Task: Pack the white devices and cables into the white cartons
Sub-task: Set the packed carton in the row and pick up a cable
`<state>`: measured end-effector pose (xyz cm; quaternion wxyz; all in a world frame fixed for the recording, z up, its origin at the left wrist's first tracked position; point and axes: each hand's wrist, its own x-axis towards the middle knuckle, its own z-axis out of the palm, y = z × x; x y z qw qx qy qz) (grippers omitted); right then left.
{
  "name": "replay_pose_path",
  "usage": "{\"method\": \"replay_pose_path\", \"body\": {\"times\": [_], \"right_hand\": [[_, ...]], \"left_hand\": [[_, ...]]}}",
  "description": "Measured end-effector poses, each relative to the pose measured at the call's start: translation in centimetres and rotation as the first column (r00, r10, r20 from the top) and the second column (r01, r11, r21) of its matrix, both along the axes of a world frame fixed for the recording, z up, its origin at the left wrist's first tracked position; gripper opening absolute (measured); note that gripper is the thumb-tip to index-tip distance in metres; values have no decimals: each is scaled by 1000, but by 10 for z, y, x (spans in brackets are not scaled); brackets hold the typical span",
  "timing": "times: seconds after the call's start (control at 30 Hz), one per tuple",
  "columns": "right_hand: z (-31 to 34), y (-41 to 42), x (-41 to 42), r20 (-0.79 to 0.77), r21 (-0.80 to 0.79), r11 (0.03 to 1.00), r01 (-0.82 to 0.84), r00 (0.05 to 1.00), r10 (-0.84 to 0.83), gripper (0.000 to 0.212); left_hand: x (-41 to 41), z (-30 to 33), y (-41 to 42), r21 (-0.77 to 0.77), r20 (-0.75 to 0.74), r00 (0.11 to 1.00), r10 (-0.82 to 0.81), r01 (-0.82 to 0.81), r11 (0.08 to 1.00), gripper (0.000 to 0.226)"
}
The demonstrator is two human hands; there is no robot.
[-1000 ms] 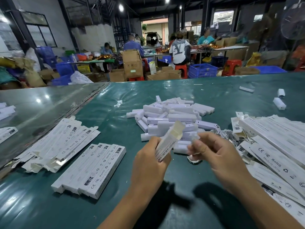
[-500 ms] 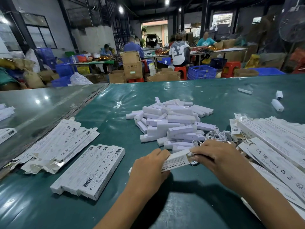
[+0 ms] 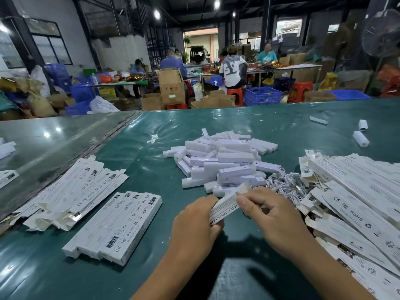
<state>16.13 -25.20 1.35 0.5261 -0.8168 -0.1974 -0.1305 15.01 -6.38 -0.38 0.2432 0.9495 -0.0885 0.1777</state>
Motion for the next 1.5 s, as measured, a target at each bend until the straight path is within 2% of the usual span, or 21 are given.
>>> {"method": "replay_pose_path", "body": {"times": [0.1,0.2,0.27,0.43,0.47,0.53,0.6,0.67,0.73,0.8,0.83,0.9,1.0,1.1,1.27,1.4,1.5], "right_hand": [[3,2,-3,33,-59,998,-14,999,16,39],[7,1,-6,210,-11,999,47,977,-43,24],[7,3,-9,339,-36,997,73,939,-57,21],[6,4,-12,443,-39,997,62,896,-38,26],[6,4,-12,451,-37,998,52,892,-30,26],[9,5,-13,468,-7,999,33,884,-26,26],[10,5,-13,481,39,999,3,877,-21,24],[10,6,-14,442,120,992,-41,897,-16,18],[11,8,-14,270,346,933,-102,963,5,13],[13,8,-13,69,565,817,-118,993,95,35],[14,6,-12,23,583,804,-115,992,125,45],[14,3,-10,26,504,856,-111,993,113,49],[16,4,-12,100,365,928,-80,994,46,21],[14,5,-15,136,304,951,-61,991,20,8],[16,2,-17,392,28,995,94,915,-98,14],[14,3,-17,418,37,988,147,896,-149,16],[15,3,-18,424,55,991,125,896,-136,14]], "left_hand": [[1,2,0,-104,11,1000,-17,18,994,14],[0,4,-4,-265,53,993,-104,115,957,18],[-1,5,-7,-308,107,983,-151,177,935,28],[-8,4,-18,-463,215,957,-194,275,843,11],[-9,3,-20,-501,224,955,-194,284,818,15],[-13,1,-23,-549,268,943,-197,318,773,42],[-15,0,-25,-510,351,908,-227,389,767,47],[-17,0,-26,-445,415,876,-247,432,785,44],[-17,1,-25,-403,433,866,-251,435,805,42],[-15,2,-25,-336,441,856,-268,435,835,39],[-15,2,-25,-288,444,850,-283,434,854,39],[-14,3,-25,-227,435,850,-297,423,877,40],[-14,2,-23,-255,402,880,-254,374,892,41],[-15,0,-22,-357,332,911,-243,360,862,46],[-19,2,-25,-251,368,895,-251,356,900,47],[-20,6,-27,-164,400,881,-253,340,926,52],[-21,5,-25,-156,361,893,-270,343,926,58]]}}
